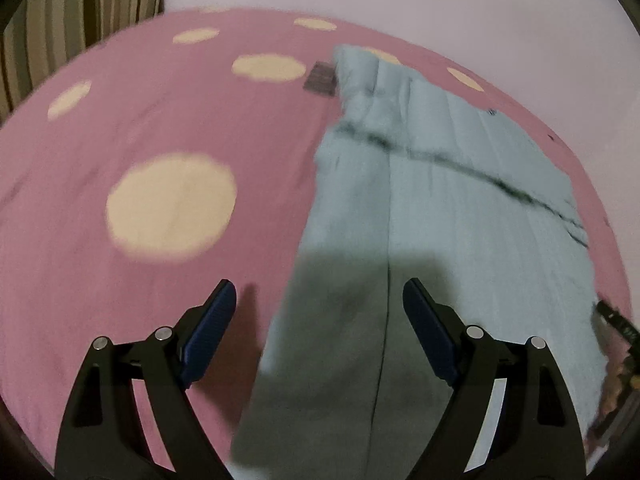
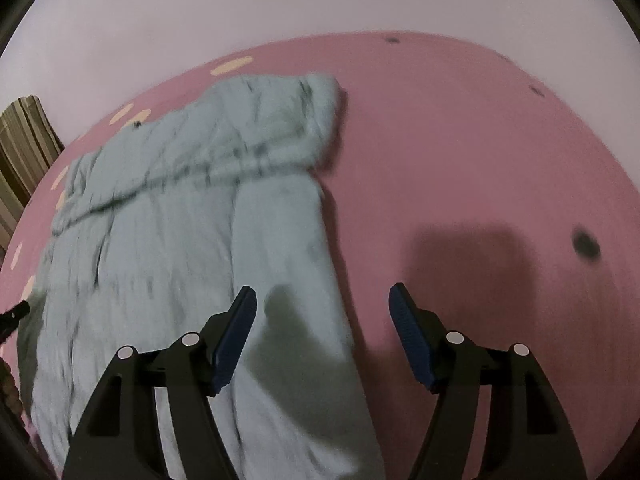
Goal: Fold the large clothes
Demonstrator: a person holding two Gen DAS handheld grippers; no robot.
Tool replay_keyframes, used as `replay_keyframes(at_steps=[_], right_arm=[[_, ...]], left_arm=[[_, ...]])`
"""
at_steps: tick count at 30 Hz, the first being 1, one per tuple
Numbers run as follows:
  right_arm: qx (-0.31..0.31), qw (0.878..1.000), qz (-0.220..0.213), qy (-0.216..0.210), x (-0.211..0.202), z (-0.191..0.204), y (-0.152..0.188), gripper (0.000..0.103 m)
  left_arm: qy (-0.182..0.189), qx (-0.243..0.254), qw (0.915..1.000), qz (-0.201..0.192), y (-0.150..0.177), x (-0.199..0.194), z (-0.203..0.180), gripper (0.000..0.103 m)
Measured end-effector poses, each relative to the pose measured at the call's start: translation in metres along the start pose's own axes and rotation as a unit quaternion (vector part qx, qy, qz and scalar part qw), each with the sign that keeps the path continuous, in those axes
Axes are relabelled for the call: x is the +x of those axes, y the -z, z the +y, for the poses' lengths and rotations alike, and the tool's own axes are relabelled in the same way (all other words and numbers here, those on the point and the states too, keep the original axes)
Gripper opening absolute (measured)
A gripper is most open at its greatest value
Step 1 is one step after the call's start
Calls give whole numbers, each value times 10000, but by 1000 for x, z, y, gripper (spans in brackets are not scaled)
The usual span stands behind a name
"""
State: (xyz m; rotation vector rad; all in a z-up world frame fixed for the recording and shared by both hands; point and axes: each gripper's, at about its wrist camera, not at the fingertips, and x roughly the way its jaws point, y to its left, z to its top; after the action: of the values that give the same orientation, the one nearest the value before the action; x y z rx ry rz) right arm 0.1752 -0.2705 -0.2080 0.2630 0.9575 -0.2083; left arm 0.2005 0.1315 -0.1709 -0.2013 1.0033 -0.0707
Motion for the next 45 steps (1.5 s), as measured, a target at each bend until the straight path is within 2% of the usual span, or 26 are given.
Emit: replay_keyframes(at_steps=[4, 9, 16, 18, 22, 26, 29, 36, 42, 45], right_arm=[[137, 9996, 180, -138, -14, -14, 35, 68], [117, 9995, 151, -244, -25, -15, 60, 68], [76, 9995, 84, -299, -34, -11, 77, 67], [58, 9994, 84, -318, -36, -9, 81, 57], [17, 9993, 75, -363, -40, -5, 87, 39], [114, 9982, 116, -571, -44, -3, 90, 21], [122, 9979, 95, -633, -48, -1, 93, 14], [361, 9949, -50, -936, -62, -4, 87, 10], [580, 9887, -226, -1362, -79, -7, 65, 10], [700, 9841, -349, -1595, -84, -9, 42, 10]], left_arm=[[233, -57, 9995, 190, 39, -16, 12, 85], [395, -15, 9991, 137, 59, -32, 14, 82], [439, -17, 9990, 40, 72, -40, 12, 57], [423, -10, 9991, 44, 73, -40, 12, 50], [587, -170, 9981, 95, 76, -41, 13, 26], [562, -114, 9983, 44, 81, -46, 7, 10], [572, -130, 9983, -27, 82, -51, 5, 8], [686, -187, 9971, -288, 72, -74, 2, 6], [906, -187, 9939, -594, 43, -97, -7, 5], [971, -147, 9924, -744, 21, -104, -14, 5]])
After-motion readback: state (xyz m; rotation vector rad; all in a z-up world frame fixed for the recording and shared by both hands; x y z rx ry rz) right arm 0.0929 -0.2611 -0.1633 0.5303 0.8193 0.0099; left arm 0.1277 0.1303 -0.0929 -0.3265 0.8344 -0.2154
